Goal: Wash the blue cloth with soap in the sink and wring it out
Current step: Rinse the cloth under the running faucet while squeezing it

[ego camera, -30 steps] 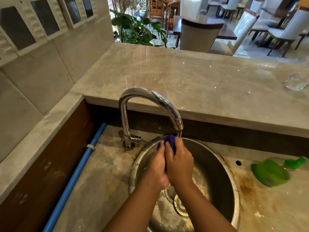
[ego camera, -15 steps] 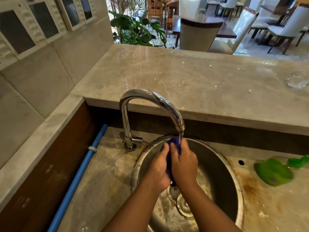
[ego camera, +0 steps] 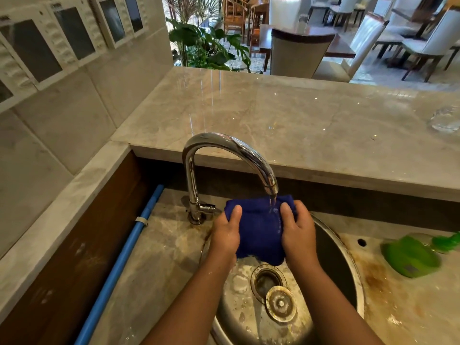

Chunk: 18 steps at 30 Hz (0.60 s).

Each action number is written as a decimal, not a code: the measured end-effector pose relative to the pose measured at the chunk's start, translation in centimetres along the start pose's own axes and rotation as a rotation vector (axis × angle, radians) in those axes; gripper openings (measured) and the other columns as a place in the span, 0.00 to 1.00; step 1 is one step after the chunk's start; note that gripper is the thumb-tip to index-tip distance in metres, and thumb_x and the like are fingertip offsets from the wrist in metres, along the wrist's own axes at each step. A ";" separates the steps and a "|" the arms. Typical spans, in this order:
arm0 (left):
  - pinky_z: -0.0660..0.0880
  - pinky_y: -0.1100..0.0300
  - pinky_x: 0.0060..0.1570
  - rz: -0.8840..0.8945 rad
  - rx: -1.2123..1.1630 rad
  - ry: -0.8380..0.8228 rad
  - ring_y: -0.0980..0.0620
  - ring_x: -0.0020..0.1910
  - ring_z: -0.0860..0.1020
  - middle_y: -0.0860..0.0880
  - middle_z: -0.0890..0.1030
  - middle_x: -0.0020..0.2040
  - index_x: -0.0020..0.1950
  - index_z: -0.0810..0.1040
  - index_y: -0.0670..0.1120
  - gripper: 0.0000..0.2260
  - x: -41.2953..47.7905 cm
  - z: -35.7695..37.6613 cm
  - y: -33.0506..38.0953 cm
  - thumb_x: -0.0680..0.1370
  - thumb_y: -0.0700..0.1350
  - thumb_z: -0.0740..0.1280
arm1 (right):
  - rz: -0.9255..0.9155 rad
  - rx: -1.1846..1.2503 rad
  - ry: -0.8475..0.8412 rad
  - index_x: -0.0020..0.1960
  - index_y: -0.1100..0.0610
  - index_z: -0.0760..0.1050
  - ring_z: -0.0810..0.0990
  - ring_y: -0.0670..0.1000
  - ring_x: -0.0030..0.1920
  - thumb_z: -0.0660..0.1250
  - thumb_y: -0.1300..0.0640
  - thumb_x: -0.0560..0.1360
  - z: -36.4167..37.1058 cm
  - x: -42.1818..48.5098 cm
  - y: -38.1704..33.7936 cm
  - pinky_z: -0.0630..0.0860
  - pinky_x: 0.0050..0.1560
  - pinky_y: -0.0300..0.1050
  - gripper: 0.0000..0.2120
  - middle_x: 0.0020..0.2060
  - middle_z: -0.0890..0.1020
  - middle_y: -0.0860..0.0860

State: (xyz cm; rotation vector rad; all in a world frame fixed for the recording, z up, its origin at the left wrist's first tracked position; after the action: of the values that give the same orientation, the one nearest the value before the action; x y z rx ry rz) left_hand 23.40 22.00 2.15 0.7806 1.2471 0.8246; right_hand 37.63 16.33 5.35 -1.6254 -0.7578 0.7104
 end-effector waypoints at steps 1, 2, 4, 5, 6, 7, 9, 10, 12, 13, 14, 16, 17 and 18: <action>0.80 0.41 0.56 0.035 0.040 0.011 0.46 0.52 0.84 0.47 0.85 0.54 0.57 0.79 0.50 0.12 -0.3 0.2 0.4 0.82 0.56 0.63 | 0.030 0.034 0.023 0.51 0.51 0.76 0.81 0.57 0.44 0.59 0.53 0.83 -0.1 -0.2 0.2 0.79 0.48 0.57 0.08 0.44 0.82 0.54; 0.81 0.42 0.55 0.059 0.067 0.015 0.47 0.51 0.84 0.48 0.85 0.53 0.56 0.79 0.49 0.12 -0.4 0.3 0.7 0.82 0.55 0.62 | 0.054 0.059 0.038 0.51 0.50 0.77 0.82 0.57 0.46 0.59 0.53 0.83 -0.2 -0.3 0.4 0.80 0.49 0.58 0.07 0.46 0.82 0.53; 0.81 0.47 0.54 0.086 0.121 0.023 0.49 0.50 0.83 0.49 0.84 0.51 0.56 0.79 0.49 0.12 -0.7 0.5 0.7 0.83 0.55 0.61 | 0.089 0.096 0.044 0.52 0.49 0.77 0.83 0.56 0.47 0.59 0.53 0.83 -0.4 -0.3 0.7 0.81 0.50 0.58 0.07 0.48 0.83 0.52; 0.80 0.49 0.53 0.097 0.143 0.026 0.49 0.50 0.83 0.49 0.84 0.51 0.56 0.79 0.49 0.12 -0.7 0.4 0.5 0.83 0.55 0.60 | 0.108 0.115 0.038 0.53 0.49 0.77 0.83 0.55 0.48 0.59 0.53 0.83 -0.5 -0.3 0.9 0.81 0.50 0.56 0.07 0.49 0.83 0.52; 0.80 0.50 0.53 0.108 0.154 0.028 0.49 0.50 0.83 0.49 0.84 0.52 0.56 0.78 0.49 0.13 -0.8 0.3 0.3 0.83 0.55 0.60 | 0.130 0.134 0.028 0.53 0.49 0.77 0.84 0.54 0.48 0.59 0.53 0.83 -0.5 -0.4 1.0 0.81 0.50 0.55 0.07 0.49 0.83 0.51; 0.79 0.50 0.54 0.117 0.162 0.033 0.49 0.51 0.82 0.48 0.84 0.53 0.57 0.78 0.49 0.13 -0.9 0.2 0.2 0.83 0.56 0.60 | 0.152 0.152 0.020 0.53 0.49 0.76 0.84 0.53 0.48 0.59 0.53 0.83 -0.5 -0.5 1.1 0.81 0.50 0.54 0.07 0.50 0.83 0.51; 0.79 0.47 0.56 0.135 0.159 0.037 0.48 0.52 0.82 0.48 0.83 0.54 0.59 0.78 0.49 0.14 -1.0 0.1 0.0 0.83 0.56 0.60 | 0.188 0.178 0.008 0.54 0.48 0.76 0.84 0.53 0.49 0.59 0.52 0.83 -0.4 -0.8 1.5 0.81 0.50 0.54 0.07 0.51 0.83 0.51; 0.79 0.47 0.56 0.143 0.149 0.033 0.48 0.52 0.82 0.48 0.83 0.54 0.59 0.78 0.49 0.14 -1.1 0.0 -0.1 0.83 0.56 0.60 | 0.198 0.188 0.002 0.54 0.48 0.76 0.84 0.54 0.49 0.59 0.52 0.83 -0.3 -0.9 1.5 0.81 0.51 0.55 0.07 0.51 0.83 0.52; 0.81 0.48 0.53 0.147 0.118 0.009 0.49 0.51 0.83 0.48 0.84 0.53 0.58 0.78 0.50 0.12 -1.1 0.1 -0.1 0.83 0.55 0.60 | 0.220 0.201 -0.001 0.54 0.48 0.76 0.84 0.55 0.50 0.59 0.52 0.83 -0.4 -1.0 1.7 0.81 0.53 0.56 0.07 0.52 0.83 0.53; 0.81 0.46 0.53 0.123 0.084 -0.020 0.48 0.50 0.84 0.49 0.84 0.52 0.56 0.78 0.51 0.10 -1.1 0.3 -0.2 0.83 0.54 0.61 | 0.237 0.207 0.004 0.54 0.48 0.76 0.84 0.54 0.50 0.59 0.52 0.83 -0.5 -0.9 1.9 0.82 0.53 0.56 0.07 0.52 0.83 0.53; 0.82 0.43 0.53 0.084 0.039 -0.058 0.46 0.51 0.84 0.48 0.85 0.52 0.56 0.78 0.52 0.09 -1.1 0.5 -0.3 0.83 0.53 0.62 | 0.256 0.213 0.009 0.53 0.47 0.77 0.84 0.54 0.50 0.59 0.52 0.83 -0.6 -0.8 2.0 0.82 0.53 0.56 0.07 0.52 0.83 0.53; 0.82 0.40 0.53 -0.021 -0.057 -0.135 0.43 0.52 0.85 0.46 0.85 0.55 0.59 0.79 0.51 0.09 -1.3 0.8 -0.7 0.81 0.51 0.66 | 0.305 0.235 0.009 0.52 0.47 0.77 0.85 0.54 0.50 0.59 0.52 0.83 -0.8 -0.8 2.2 0.81 0.55 0.58 0.08 0.51 0.84 0.53; 0.82 0.39 0.53 -0.063 -0.108 -0.182 0.42 0.54 0.84 0.45 0.85 0.56 0.62 0.78 0.50 0.11 -1.3 1.0 -0.9 0.80 0.49 0.68 | 0.325 0.243 0.004 0.52 0.48 0.78 0.84 0.56 0.50 0.60 0.52 0.83 -0.9 -0.8 2.2 0.81 0.56 0.60 0.08 0.50 0.84 0.53; 0.81 0.39 0.53 -0.094 -0.160 -0.230 0.40 0.55 0.84 0.43 0.85 0.58 0.64 0.78 0.48 0.14 -1.3 1.0 -1.2 0.79 0.47 0.70 | 0.341 0.246 -0.005 0.52 0.49 0.78 0.84 0.57 0.51 0.60 0.52 0.83 -0.9 -0.8 2.2 0.80 0.58 0.62 0.08 0.50 0.84 0.53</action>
State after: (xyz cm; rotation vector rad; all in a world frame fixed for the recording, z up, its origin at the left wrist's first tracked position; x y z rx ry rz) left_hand 24.39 20.24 1.90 0.6621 0.9936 0.7263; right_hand 38.13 14.85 3.34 -1.5400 -0.3801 1.0091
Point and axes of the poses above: each hand's wrist, its own x-axis towards the middle knuckle, its own z-axis out of the palm, y = z × x, the point moved 4 cm from there along x, towards the middle knuckle
